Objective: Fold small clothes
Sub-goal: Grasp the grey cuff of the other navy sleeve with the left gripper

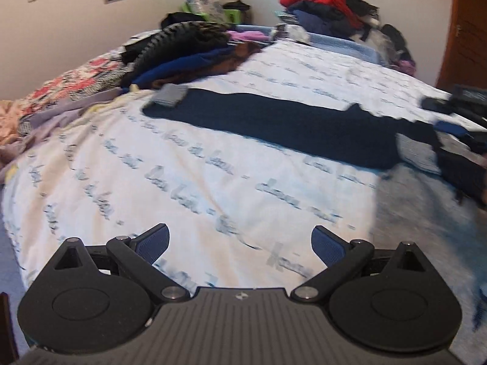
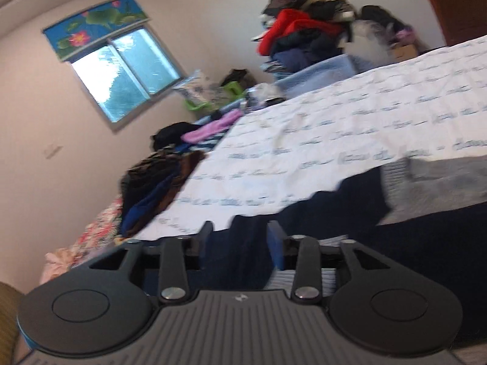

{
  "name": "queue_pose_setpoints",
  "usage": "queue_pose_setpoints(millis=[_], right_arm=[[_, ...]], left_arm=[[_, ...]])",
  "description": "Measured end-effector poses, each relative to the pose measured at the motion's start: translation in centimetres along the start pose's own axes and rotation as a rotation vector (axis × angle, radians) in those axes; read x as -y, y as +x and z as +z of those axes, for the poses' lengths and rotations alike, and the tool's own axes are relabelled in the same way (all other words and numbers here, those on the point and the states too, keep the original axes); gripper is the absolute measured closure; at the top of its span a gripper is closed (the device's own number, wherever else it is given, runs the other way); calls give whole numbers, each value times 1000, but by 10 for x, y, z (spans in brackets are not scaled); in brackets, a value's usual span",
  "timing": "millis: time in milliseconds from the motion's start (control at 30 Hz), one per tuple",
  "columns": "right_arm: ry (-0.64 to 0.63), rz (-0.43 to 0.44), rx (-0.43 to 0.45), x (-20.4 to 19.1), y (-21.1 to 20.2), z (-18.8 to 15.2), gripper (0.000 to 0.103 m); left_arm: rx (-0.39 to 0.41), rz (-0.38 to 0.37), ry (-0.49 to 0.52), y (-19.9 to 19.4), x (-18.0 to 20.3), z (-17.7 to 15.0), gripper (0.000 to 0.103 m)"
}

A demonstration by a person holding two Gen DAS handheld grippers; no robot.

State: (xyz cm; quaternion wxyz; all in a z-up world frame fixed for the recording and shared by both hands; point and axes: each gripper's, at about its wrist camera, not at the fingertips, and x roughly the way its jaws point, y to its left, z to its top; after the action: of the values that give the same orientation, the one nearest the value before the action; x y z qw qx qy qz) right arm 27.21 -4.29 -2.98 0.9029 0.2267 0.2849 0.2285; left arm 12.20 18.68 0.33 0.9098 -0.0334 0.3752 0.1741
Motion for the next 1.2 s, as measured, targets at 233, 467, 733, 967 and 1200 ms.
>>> queue_pose_setpoints(millis=[233,467,733,967,1200], right_arm=[[74,-89,-146,25,18,-16,40],[-7,17,-12,-1,-58,-4,32],[-34,-14,45,10,-120,-30,27],[15,-43,42,26,-130,-45,27],[27,-63,31,29,-129,-52,27]], left_arm=[[15,84,-43,24,-31,22,4],[190,220,91,60,-60,75,4],[286,368,357,139,-96,113,5],[307,318,479,171,-104,115,20],[279,265,564,184,-106,103,23]])
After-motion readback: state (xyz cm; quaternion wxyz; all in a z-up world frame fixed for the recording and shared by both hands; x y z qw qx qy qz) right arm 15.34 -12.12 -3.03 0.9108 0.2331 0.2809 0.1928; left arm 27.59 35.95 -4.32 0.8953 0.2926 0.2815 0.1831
